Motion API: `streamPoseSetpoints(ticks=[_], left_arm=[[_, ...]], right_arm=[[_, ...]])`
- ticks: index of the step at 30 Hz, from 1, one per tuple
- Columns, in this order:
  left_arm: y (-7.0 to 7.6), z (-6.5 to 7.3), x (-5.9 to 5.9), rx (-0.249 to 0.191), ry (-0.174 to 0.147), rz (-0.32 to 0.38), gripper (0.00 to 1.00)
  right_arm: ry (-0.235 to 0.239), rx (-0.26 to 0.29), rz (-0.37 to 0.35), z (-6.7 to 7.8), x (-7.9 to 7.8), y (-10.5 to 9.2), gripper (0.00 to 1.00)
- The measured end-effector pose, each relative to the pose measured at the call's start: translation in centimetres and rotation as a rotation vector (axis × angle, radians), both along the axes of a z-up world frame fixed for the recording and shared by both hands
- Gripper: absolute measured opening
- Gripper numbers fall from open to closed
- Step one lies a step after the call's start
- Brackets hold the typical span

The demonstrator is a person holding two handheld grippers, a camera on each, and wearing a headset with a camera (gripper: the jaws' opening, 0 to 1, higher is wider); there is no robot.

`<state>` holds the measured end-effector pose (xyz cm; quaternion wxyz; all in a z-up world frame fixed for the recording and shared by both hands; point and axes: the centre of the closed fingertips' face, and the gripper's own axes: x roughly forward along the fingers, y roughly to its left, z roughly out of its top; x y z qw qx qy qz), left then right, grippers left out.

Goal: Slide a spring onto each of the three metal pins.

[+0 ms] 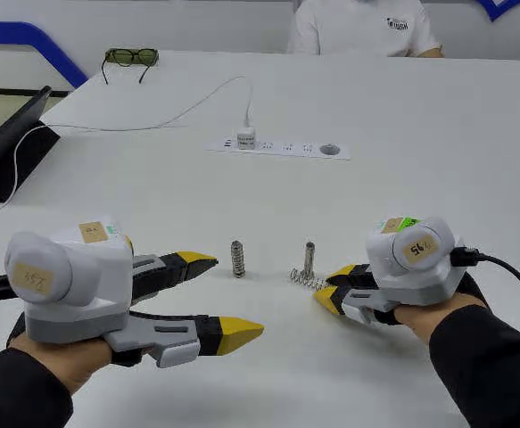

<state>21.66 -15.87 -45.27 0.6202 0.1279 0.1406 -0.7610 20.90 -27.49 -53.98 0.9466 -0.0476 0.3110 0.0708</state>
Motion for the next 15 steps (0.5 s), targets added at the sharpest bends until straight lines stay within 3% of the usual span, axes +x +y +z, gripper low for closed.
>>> streamPoseSetpoints(ticks=[15], left_arm=[[0.02,-0.04,-0.12,0.005,-0.003,-0.007,0.62]], right_arm=[[-0.002,0.023,0.009,0.38,-0.29,0.70,0.12]])
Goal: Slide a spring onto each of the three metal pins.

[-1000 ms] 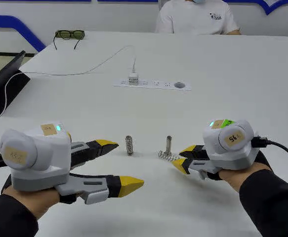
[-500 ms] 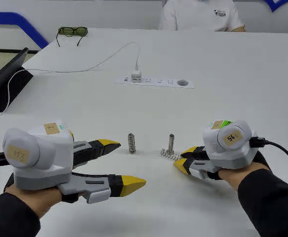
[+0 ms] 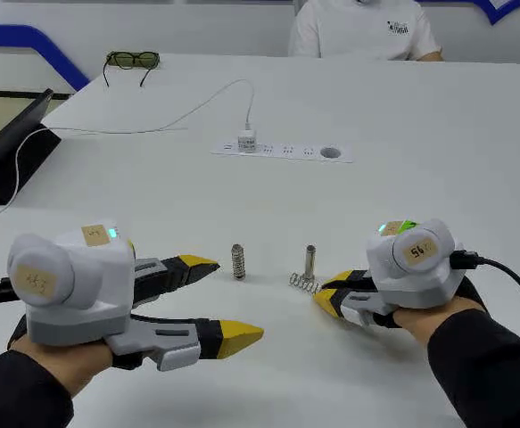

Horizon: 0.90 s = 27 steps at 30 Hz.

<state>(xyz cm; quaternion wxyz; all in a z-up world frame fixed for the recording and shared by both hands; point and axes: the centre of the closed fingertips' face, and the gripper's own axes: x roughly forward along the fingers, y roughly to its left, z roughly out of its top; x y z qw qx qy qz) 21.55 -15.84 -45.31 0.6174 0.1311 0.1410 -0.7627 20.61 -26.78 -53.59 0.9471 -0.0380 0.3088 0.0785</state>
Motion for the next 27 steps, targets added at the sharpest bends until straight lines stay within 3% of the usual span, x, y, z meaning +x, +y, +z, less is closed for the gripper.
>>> streamPoseSetpoints(ticks=[7,15,27], left_arm=[[-0.1,-0.5,-0.4,0.017,-0.013,-0.026,0.60],[-0.8,-1.0,-0.6,0.028,-0.035,-0.069,0.56],[-1.6,-1.2,-1.7,0.025,-0.052,-0.126,0.51]], right_arm=[[-0.003,0.003,0.035,1.1,-0.6,0.8,0.11],[-0.017,0.002,0.116,3.4,-1.9,2.5,0.11],[0.023,-0.009,0.273,5.9,-3.1,5.3,0.11]])
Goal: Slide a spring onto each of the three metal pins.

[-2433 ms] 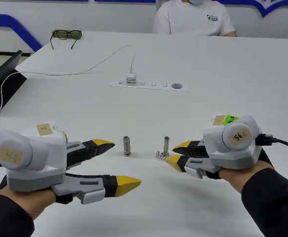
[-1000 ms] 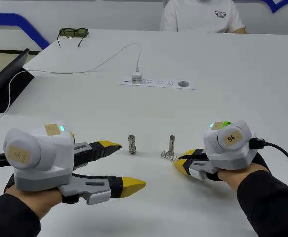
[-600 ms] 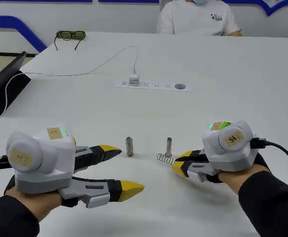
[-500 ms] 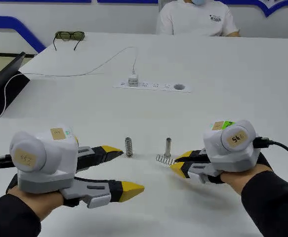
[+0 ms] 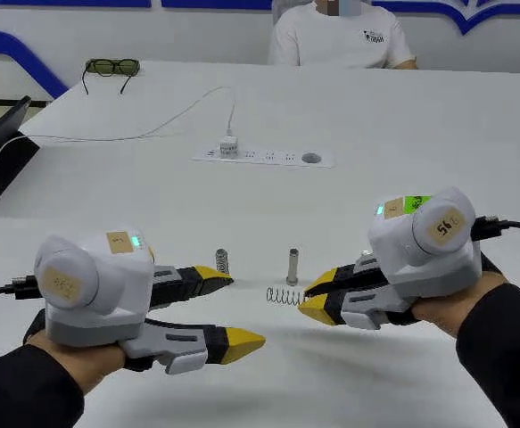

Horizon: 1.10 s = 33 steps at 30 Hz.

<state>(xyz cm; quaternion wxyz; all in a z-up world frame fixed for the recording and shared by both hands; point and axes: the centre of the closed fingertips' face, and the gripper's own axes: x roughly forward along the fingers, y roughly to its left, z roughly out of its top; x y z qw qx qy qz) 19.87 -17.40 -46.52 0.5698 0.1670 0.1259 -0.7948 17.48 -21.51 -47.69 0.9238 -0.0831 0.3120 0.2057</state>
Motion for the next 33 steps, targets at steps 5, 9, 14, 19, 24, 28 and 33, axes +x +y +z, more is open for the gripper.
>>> streamPoseSetpoints(ticks=[5,9,14,19,24,28,33], left_arm=[[0.0,0.0,-0.6,-0.004,-0.014,-0.024,0.47],[0.0,-0.1,-1.0,-0.008,-0.036,-0.050,0.42],[0.1,-0.2,-1.5,-0.016,-0.078,-0.086,0.35],[0.2,-0.3,-2.0,-0.024,-0.102,-0.116,0.27],[0.4,-0.3,-2.8,-0.030,-0.113,-0.152,0.17],[0.4,-0.3,-2.9,-0.025,-0.120,-0.158,0.13],[0.4,-0.4,-3.0,-0.020,-0.120,-0.162,0.13]], right_arm=[[0.007,-0.002,0.060,0.5,-0.3,1.3,0.11],[0.025,-0.004,0.112,0.6,-0.7,2.4,0.11],[0.024,-0.008,0.142,1.1,-0.8,3.2,0.11],[0.035,-0.007,0.175,1.3,-1.0,3.7,0.11],[0.053,-0.014,0.209,1.2,-1.3,4.1,0.11],[0.062,-0.024,0.219,1.1,-1.5,4.2,0.11],[0.053,-0.017,0.222,1.8,-1.5,4.3,0.11]])
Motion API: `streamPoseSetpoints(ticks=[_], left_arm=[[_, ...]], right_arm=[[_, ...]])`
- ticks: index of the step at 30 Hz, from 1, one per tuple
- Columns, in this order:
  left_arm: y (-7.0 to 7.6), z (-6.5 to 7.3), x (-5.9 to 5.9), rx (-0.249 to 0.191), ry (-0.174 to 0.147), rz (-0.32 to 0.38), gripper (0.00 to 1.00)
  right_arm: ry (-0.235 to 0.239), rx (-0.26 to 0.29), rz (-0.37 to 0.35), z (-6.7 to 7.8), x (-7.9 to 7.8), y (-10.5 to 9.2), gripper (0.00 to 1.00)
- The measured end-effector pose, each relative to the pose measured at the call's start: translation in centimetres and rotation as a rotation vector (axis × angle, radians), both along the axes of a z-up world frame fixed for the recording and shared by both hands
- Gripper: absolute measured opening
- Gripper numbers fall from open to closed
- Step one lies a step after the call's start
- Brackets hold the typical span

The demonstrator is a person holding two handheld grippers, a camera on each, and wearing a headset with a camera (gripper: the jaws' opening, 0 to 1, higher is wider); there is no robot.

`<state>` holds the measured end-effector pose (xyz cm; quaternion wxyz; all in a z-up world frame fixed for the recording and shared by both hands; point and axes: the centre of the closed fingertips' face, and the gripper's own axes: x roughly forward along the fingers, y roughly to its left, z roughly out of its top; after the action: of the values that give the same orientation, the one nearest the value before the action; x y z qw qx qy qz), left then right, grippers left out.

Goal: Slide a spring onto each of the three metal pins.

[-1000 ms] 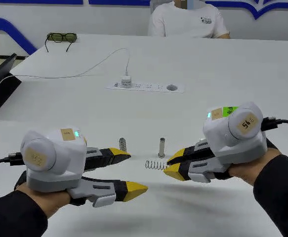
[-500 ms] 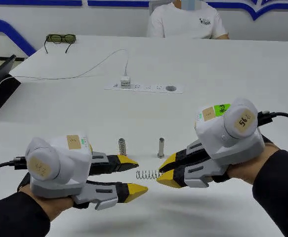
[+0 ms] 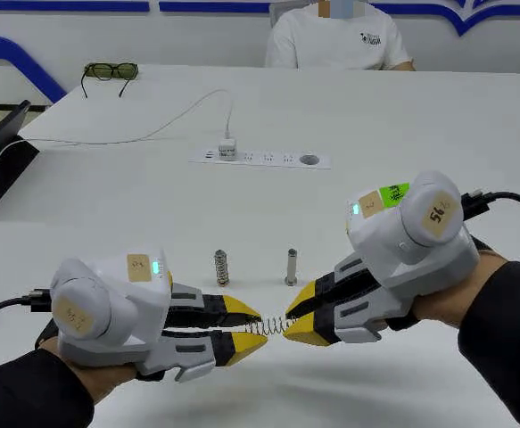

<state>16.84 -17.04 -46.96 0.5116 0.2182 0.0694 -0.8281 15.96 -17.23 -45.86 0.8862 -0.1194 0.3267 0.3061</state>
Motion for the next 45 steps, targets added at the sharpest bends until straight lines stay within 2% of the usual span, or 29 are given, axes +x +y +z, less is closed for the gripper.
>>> streamPoseSetpoints(ticks=[5,13,17,23,33,41,45], left_arm=[[-0.1,0.0,0.1,0.006,0.003,0.005,0.12],[-0.2,0.1,-0.1,0.005,0.006,-0.002,0.11],[-0.4,0.4,-0.3,0.001,0.017,-0.002,0.11],[-0.7,0.8,-0.5,-0.011,0.057,0.008,0.11],[-0.5,0.9,-0.3,-0.014,0.113,0.035,0.10],[-0.6,1.1,-0.4,-0.015,0.125,0.038,0.10],[-0.7,1.1,-0.3,-0.017,0.120,0.038,0.11]], right_arm=[[-0.032,0.030,-0.004,1.2,0.4,0.3,0.11],[-0.073,0.043,0.002,2.6,1.1,1.1,0.12],[-0.097,0.053,0.002,3.2,1.6,1.5,0.12],[-0.128,0.065,0.010,3.9,2.2,2.3,0.12],[-0.138,0.051,0.004,3.7,2.3,2.4,0.12],[-0.149,0.058,-0.009,3.6,2.5,2.3,0.12],[-0.158,0.065,-0.010,3.6,2.5,2.3,0.12]])
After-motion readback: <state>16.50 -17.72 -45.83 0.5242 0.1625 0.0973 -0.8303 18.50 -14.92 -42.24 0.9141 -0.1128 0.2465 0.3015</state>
